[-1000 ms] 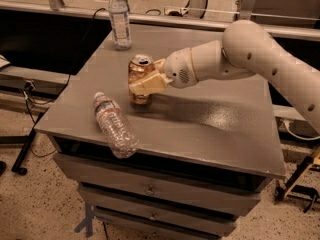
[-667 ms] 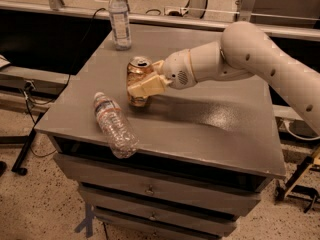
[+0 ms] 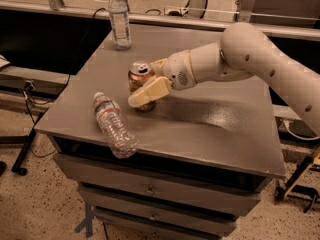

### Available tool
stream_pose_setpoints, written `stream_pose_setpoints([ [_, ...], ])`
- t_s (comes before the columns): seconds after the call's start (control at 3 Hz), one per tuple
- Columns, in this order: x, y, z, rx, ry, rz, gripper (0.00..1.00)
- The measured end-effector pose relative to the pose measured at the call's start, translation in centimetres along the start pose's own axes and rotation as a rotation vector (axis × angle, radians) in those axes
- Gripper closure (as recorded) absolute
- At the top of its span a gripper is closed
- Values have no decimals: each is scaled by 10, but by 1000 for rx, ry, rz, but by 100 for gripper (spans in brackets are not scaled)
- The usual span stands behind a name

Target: Move orange can near water bottle

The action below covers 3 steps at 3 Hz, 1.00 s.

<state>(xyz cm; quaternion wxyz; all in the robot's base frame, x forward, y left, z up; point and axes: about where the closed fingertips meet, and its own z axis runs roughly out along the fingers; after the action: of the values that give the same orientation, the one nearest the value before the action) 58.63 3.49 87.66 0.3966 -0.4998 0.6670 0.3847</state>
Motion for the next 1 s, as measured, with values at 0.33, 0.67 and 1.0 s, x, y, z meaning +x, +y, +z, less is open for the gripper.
stream_pose_setpoints([
  [0.33,-6,-12,-22,58,2,-22,0],
  [0.67,-30,-32,-79,180,30,-103,0],
  [1.0,-56,-53,-158,336,50,-191,0],
])
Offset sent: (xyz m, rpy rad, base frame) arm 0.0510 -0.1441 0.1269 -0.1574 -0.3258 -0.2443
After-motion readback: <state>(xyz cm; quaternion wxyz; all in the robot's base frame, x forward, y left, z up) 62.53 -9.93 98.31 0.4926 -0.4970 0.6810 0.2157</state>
